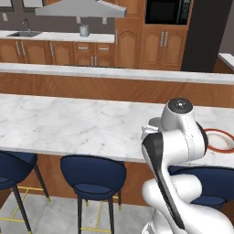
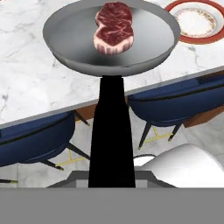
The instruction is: Pick up the pan with the steak in it and place it on the dining table. Then place the steak on the plate.
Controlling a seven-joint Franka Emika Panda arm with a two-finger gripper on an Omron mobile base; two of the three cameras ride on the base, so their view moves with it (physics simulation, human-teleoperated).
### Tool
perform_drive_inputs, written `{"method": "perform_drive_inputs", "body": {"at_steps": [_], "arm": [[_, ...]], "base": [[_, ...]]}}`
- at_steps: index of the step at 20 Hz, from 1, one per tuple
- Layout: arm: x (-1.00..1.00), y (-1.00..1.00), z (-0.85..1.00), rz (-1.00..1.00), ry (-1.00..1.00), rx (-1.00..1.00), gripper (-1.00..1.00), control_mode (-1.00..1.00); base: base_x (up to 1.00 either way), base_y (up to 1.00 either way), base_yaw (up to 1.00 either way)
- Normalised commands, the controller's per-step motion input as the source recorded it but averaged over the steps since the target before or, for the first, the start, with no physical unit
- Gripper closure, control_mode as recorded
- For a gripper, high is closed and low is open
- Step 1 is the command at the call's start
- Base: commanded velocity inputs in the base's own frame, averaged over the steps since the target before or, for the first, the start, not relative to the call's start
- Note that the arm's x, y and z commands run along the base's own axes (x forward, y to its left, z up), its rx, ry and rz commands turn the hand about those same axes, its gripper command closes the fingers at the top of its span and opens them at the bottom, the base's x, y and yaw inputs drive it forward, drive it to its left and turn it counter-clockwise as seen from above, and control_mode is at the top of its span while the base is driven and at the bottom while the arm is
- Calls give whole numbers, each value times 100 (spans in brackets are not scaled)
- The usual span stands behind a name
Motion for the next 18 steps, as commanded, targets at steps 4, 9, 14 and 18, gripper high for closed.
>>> {"method": "perform_drive_inputs", "body": {"at_steps": [4, 9, 14, 18], "arm": [[19, -31, -42, 0, 0, 0, 100, -100], [7, -39, -45, 0, 0, 0, 100, -100], [9, -11, -25, 1, 0, -2, 100, -100], [0, 0, -4, 0, 0, 0, 100, -100]], "base": [[0, 0, 0], [0, 0, 0], [0, 0, 0], [0, 0, 0]]}}
